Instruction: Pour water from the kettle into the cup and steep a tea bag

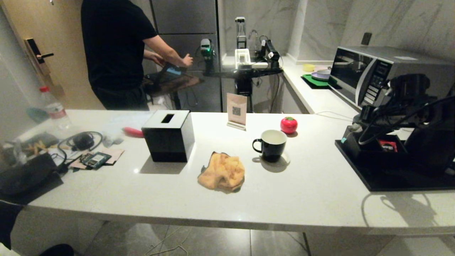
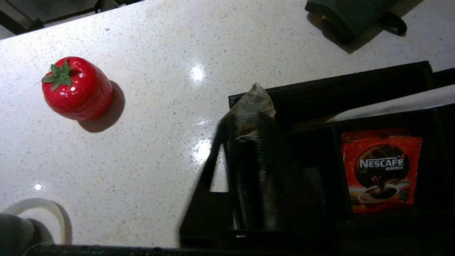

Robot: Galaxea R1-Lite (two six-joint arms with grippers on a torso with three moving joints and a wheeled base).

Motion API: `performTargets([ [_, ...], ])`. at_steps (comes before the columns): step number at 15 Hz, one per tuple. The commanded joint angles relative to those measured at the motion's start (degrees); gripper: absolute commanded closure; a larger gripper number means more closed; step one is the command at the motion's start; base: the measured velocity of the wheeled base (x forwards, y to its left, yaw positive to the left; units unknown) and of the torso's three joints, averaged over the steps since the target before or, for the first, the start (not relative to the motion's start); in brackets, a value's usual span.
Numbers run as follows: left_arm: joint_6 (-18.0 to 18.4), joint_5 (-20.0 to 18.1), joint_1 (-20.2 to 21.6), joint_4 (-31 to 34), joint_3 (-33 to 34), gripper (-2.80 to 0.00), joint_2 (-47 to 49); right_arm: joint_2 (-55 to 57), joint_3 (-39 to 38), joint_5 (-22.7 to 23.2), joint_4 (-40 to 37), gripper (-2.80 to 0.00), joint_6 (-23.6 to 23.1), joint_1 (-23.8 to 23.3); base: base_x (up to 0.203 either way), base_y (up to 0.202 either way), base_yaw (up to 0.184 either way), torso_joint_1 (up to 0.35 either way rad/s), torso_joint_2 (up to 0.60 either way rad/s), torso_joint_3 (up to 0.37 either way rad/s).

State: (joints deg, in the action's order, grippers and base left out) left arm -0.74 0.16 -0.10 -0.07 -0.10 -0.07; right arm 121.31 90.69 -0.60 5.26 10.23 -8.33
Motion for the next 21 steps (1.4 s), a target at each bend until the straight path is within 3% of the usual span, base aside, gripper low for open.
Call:
performTargets([
  [1, 0.0, 0.0, 0.0, 0.0, 0.0, 0.0, 0.1, -0.5, -0.2, 0.0, 0.1, -2.8, 0.0, 0.0, 0.0, 0.0, 0.0, 0.0, 0.0, 0.0],
  [21, 0.0, 0.0, 0.0, 0.0, 0.0, 0.0, 0.1, 1.7, -1.9, -0.1, 1.0, -2.8, -0.1, 0.1, 0.0, 0.0, 0.0, 0.0, 0.0, 0.0],
])
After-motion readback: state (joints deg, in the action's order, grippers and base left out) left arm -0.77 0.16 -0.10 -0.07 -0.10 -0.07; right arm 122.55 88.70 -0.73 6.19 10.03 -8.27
